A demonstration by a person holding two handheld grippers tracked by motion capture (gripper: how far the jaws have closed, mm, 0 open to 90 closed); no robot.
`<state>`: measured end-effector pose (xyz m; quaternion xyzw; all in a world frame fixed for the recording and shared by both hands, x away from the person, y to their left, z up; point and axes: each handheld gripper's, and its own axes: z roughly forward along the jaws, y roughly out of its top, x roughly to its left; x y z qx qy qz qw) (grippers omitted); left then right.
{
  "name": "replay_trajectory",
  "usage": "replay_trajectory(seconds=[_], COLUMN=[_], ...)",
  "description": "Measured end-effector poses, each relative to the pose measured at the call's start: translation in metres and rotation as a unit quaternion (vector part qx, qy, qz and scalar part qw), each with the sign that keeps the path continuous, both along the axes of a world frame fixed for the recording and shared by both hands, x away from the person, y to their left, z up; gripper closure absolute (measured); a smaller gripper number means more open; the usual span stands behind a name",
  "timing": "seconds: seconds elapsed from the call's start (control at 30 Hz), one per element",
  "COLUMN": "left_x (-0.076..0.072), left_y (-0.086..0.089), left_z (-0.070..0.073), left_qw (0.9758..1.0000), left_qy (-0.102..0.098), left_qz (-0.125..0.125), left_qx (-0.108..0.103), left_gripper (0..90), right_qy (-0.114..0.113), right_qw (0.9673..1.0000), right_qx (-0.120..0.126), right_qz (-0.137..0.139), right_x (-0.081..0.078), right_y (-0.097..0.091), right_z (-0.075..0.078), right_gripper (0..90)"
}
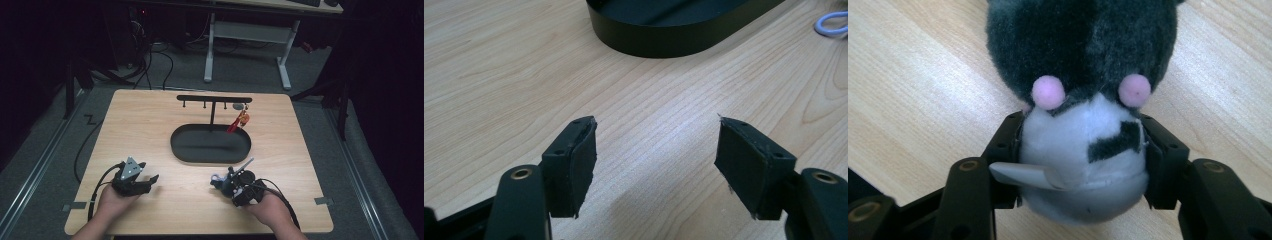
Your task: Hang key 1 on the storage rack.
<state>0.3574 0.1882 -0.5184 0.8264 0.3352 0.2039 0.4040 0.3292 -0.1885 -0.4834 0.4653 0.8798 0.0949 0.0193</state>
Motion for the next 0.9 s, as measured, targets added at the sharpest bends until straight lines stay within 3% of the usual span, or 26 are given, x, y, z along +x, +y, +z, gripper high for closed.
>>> replay_trajectory(seconds=[0.3, 0.9], left_x=[0.000, -0.001], left_y=[0.000, 0.000], left_z=[0.000, 0.000], left_qw=[1.0000, 1.0000], left_qy=[0.000, 0.002], left_qz=[-0.001, -0.003], left_qx=[-0.001, -0.001], left_gripper=[32.8, 32.7], right_qy=[-0.023, -0.030], right_qw=[0.9997, 0.9989], right_qx=[0.005, 0.015], right_qz=[-0.008, -0.032], right_x=[0.006, 0.020], right_y=[-0.005, -0.014], right_z=[0.025, 0.066], right_gripper=[47.2, 47.1])
